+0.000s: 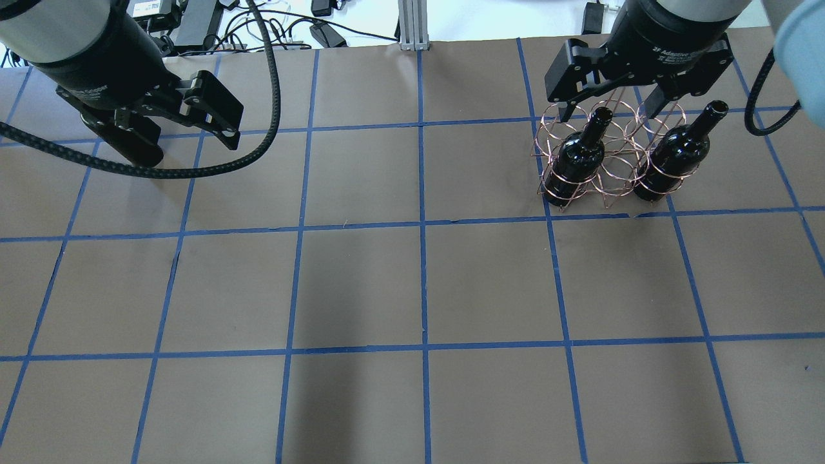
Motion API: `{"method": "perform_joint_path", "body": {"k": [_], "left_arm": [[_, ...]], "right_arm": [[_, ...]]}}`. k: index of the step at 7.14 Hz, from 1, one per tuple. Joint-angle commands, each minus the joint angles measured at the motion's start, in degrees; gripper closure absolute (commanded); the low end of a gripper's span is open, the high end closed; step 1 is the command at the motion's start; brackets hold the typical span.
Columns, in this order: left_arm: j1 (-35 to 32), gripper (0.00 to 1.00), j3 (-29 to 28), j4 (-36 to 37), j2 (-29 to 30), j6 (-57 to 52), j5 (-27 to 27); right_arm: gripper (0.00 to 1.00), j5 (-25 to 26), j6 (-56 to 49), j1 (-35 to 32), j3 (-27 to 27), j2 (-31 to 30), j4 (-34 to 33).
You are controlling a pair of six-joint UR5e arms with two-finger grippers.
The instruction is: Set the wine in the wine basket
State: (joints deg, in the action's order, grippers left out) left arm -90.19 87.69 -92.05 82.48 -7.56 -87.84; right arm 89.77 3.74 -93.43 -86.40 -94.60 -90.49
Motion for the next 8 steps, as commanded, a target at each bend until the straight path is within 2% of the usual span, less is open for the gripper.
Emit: {"method": "perform_joint_path", "body": {"k": [1, 4, 6, 7, 8], "left_arm": [[0.19, 0.0, 0.12, -0.49, -0.13, -0.79, -0.31], [0.54, 0.0, 0.2, -0.32, 0.14, -0.79, 0.81], [0.63, 0.0, 0.29, -0.58, 0.05, -0.71, -1.53], [0.89, 0.0, 0.12, -0.32, -0.12, 0.25, -5.12], [0.98, 0.0, 0.2, -0.32, 0.05, -0.09, -5.24]], "right_arm": [[0.0, -0.12, 0.04, 0.0, 0.0, 0.2, -0.39], [0.0, -0.03, 0.04, 0.0, 0.0, 0.47, -0.57], [0.0, -0.03, 0.04, 0.0, 0.0, 0.47, -0.57], [0.0, -0.03, -0.05, 0.0, 0.0, 0.38, -0.57], [0.0, -0.03, -0.05, 0.0, 0.0, 0.38, -0.57]]}}
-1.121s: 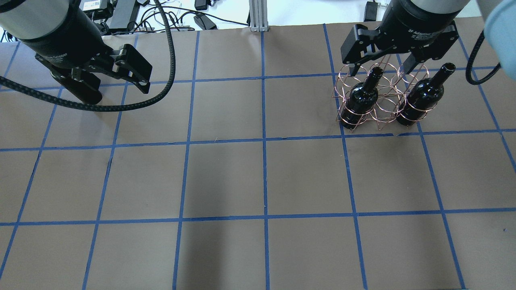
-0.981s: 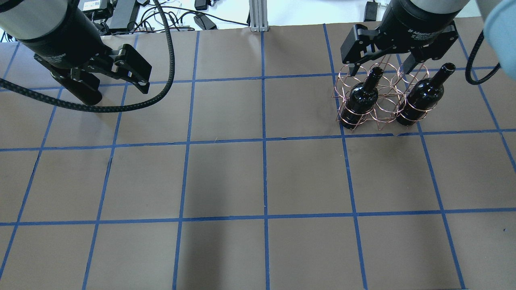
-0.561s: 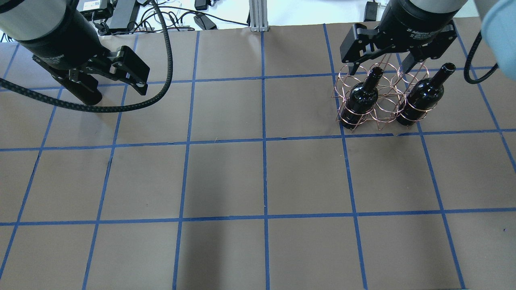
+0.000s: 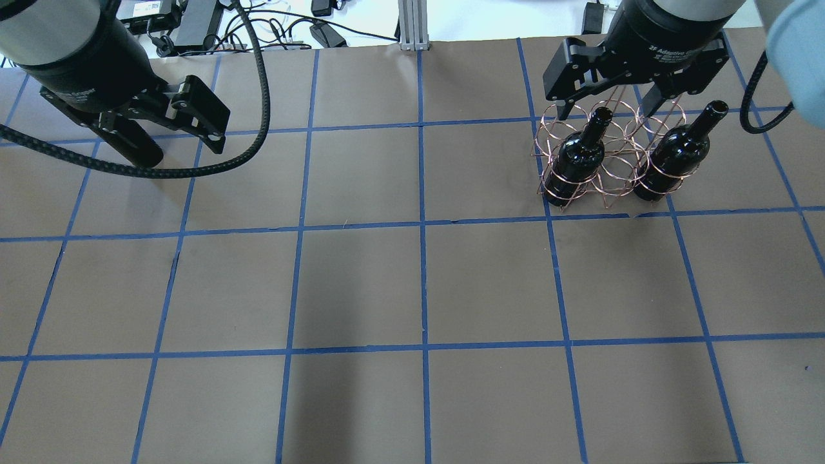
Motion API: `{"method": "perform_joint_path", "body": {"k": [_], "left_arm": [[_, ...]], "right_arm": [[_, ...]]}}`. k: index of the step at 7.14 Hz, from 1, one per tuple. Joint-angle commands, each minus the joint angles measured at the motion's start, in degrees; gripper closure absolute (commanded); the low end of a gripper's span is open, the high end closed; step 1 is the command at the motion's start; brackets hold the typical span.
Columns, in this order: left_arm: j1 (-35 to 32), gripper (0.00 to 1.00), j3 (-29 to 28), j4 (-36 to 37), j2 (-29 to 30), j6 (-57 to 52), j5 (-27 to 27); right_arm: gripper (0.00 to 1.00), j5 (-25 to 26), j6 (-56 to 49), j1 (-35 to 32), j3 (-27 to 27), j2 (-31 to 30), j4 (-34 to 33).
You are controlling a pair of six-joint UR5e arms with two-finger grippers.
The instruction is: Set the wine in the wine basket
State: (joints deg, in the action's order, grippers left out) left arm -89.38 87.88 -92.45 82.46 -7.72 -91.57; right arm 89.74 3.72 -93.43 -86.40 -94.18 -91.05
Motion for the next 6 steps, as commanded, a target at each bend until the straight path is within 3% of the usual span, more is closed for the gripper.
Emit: {"method": "perform_joint_path", "body": {"k": [1, 3, 5, 6], "left_arm": [[0.26, 0.0, 0.01, 0.07, 0.33, -0.28, -1.51], [0.87, 0.0, -0.43, 0.68, 0.59, -0.72, -1.25], [9.52, 0.0, 0.01, 1.12, 1.99, -0.89, 6.44], [15.4, 0.0, -0.17, 2.87, 3.22, -3.94, 6.92]], "right_arm": [[0.0, 0.0, 0.05, 0.0, 0.0, -0.04, 0.0], [0.0, 0.0, -0.03, 0.0, 0.0, 0.05, 0.0], [0.0, 0.0, -0.03, 0.0, 0.0, -0.04, 0.0], [0.0, 0.0, -0.03, 0.0, 0.0, -0.12, 0.17]]}}
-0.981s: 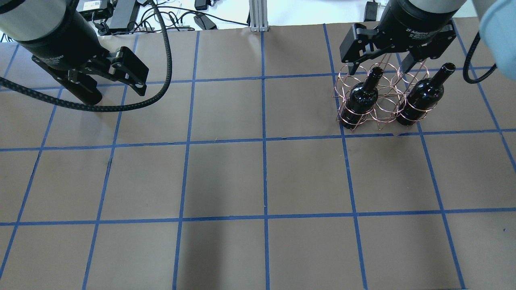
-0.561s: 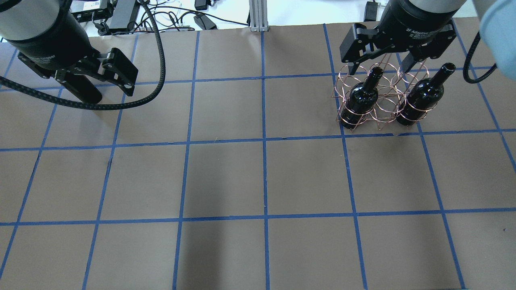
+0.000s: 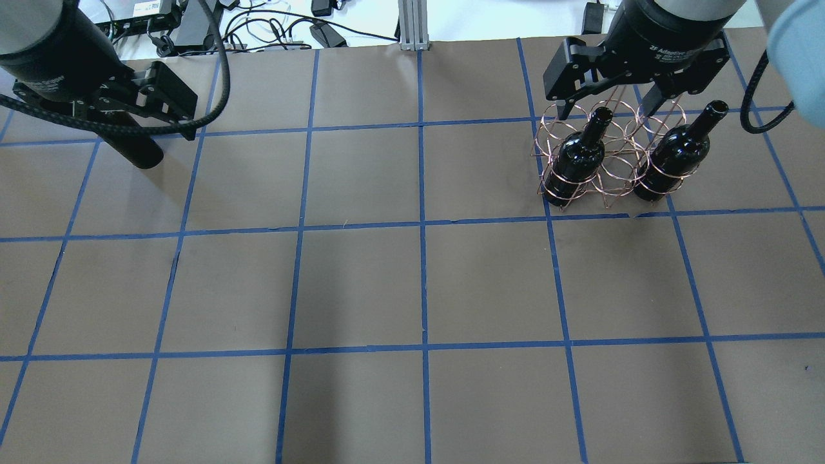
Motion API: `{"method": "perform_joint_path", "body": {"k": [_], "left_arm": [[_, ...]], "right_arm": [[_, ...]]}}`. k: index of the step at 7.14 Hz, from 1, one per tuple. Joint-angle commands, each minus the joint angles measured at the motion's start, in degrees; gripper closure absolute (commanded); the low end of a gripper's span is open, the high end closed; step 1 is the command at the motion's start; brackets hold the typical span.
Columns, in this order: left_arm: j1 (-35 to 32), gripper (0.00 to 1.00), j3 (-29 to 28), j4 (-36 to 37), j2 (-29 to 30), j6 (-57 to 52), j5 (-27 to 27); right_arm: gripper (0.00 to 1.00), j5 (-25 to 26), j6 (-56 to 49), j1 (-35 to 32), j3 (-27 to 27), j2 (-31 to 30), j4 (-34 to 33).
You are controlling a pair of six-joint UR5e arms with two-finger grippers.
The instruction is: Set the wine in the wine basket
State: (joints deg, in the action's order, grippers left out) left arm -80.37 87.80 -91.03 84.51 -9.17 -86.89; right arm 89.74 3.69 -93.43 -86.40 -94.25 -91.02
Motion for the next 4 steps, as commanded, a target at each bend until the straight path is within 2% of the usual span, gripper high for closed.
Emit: {"method": "perform_joint_path", "body": {"k": [1, 3, 4], "left_arm": [[10.81, 0.0, -0.09, 4.69, 2.93, -10.18, 1.82], [17.76, 0.0, -2.36, 9.88, 9.33, -11.74, 1.73], [18.49, 0.0, -5.68, 10.51, 13.36, -13.92, 0.68]], "right_arm": [[0.0, 0.09, 0.0, 0.0, 0.0, -0.06, 0.14], [0.0, 0.0, 0.0, 0.0, 0.0, 0.03, 0.14], [0.0, 0.0, 0.0, 0.0, 0.0, -0.15, 0.14]]}}
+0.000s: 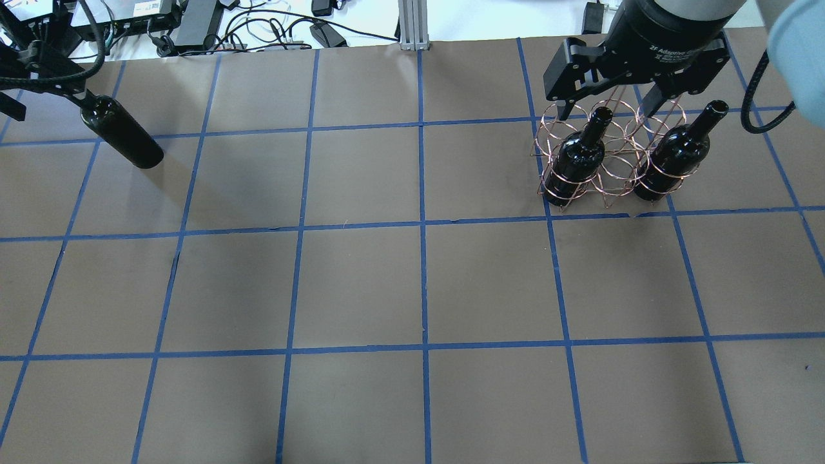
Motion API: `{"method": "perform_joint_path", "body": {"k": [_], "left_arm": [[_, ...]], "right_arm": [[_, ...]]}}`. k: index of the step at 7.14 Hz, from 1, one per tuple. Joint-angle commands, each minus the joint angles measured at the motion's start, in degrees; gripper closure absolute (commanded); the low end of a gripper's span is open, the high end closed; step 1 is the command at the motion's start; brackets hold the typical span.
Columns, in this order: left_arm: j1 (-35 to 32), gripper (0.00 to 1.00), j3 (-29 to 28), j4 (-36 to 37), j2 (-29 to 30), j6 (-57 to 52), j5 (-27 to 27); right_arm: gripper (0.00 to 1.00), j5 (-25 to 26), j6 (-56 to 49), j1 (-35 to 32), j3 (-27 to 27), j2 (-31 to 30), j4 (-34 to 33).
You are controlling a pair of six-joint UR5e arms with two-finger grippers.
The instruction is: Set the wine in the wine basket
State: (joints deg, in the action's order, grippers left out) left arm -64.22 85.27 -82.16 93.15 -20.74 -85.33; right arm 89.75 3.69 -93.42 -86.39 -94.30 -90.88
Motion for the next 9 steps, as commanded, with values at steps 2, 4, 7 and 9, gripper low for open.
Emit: {"method": "perform_joint_path", "body": {"k": [2, 4, 7, 9], "left_arm": [[4.53, 0.0, -10.88, 2.36, 12.89, -7.11, -2.89], [4.98, 0.0, -12.41, 9.26, 18.97, -11.04, -2.38], [4.98, 0.0, -13.11, 12.11, 22.51, -7.23, 2.16], [4.8, 0.0, -13.81, 13.34, 23.83, -6.51, 2.54]], "right_arm": [[0.0, -0.01, 0.0, 0.0, 0.0, -0.1, 0.09], [0.0, -0.01, 0.0, 0.0, 0.0, -0.01, 0.09], [0.0, -0.01, 0.0, 0.0, 0.0, 0.08, 0.0], [0.0, -0.01, 0.0, 0.0, 0.0, 0.17, -0.08]]}}
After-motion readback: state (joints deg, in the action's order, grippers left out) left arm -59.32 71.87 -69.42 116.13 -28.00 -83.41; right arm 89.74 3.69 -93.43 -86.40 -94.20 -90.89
